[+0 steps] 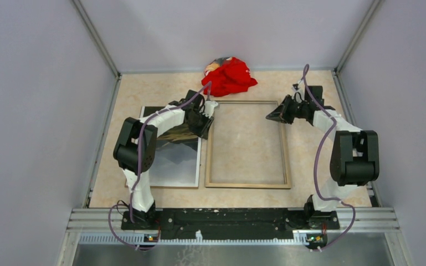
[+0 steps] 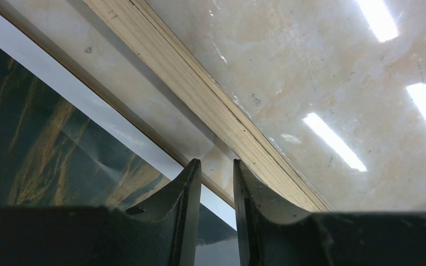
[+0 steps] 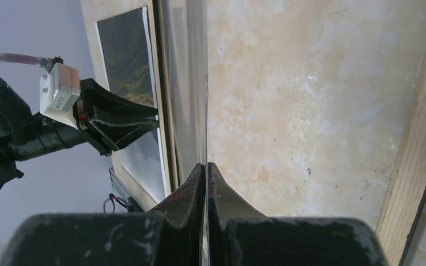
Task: Put the photo into the frame
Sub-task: Place the photo frame item in the photo frame.
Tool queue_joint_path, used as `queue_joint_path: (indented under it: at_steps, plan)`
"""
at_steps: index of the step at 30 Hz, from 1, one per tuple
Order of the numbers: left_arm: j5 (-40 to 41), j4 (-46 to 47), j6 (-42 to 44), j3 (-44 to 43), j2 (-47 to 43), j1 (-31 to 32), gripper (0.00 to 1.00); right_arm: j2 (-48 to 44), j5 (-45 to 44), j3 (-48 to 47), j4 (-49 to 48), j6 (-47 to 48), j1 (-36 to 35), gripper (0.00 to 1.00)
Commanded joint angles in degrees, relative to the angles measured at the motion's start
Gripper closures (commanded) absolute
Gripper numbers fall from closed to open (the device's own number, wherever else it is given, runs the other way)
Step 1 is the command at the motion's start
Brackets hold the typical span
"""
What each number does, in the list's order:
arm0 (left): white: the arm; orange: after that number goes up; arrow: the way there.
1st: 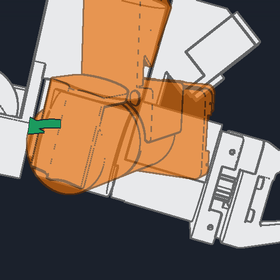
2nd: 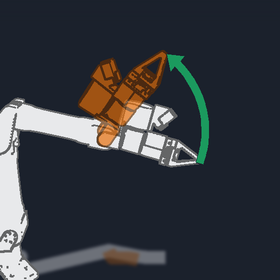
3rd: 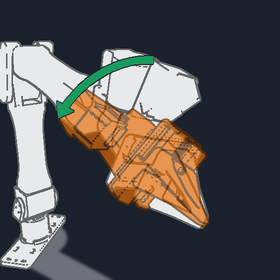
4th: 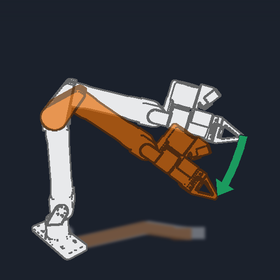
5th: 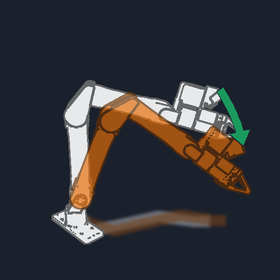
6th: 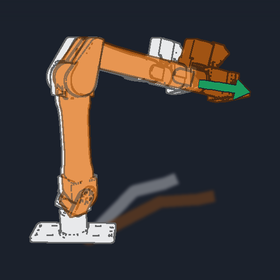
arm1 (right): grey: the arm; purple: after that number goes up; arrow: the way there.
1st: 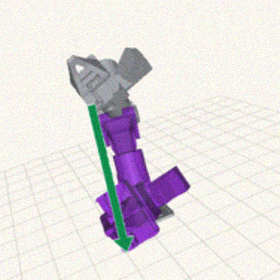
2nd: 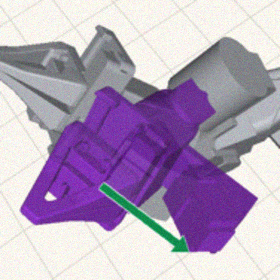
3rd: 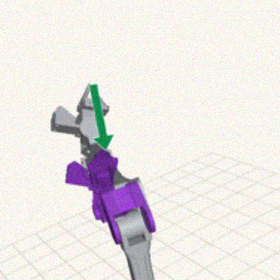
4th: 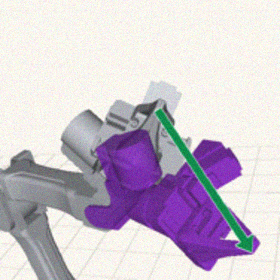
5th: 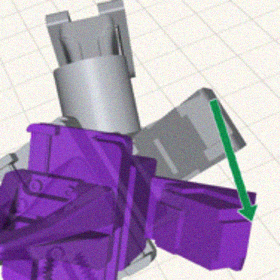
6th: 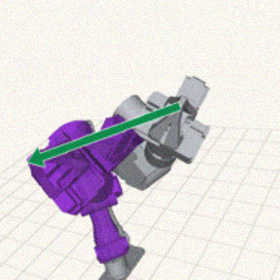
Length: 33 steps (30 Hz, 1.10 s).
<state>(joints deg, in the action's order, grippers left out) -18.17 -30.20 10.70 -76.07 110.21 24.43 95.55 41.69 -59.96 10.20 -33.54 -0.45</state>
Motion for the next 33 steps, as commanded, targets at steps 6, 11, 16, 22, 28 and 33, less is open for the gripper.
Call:
queue_joint_path:
  at_steps: [6, 11, 16, 22, 28, 33]
  plan:
    - [-1.0, -0.3, 0.7, -2.1, -0.6, 0.2, 0.65, 1.0, 1.7, -6.1, 2.3, 2.7, 0.3, 1.00]
    - [-1.7, 0.0, 0.6, -1.7, -0.5, 0.3, 0.65, 1.1, 2.5, -2.9, -1.2, -0.1, 0.2, 1.00]
    - [-1.9, 0.4, 0.3, -0.9, -0.4, 0.5, 0.65, -1.1, 6.3, 3.5, -12.9, -10.6, 0.3, 1.00]
    - [-3.2, 1.0, -0.1, 0.0, -0.8, 0.6, 0.66, -4.6, 5.2, 4.7, -17.1, -15.9, -0.5, 1.00]
    - [-3.5, 1.1, -0.1, 0.2, -0.8, 0.6, 0.66, -5.4, 3.8, 4.0, -15.5, -14.2, -1.7, 1.00]
    - [-3.9, 1.2, -0.2, 0.4, -0.9, 0.6, 0.67, -6.6, 1.4, 5.5, -16.6, -16.0, -3.1, 1.00]
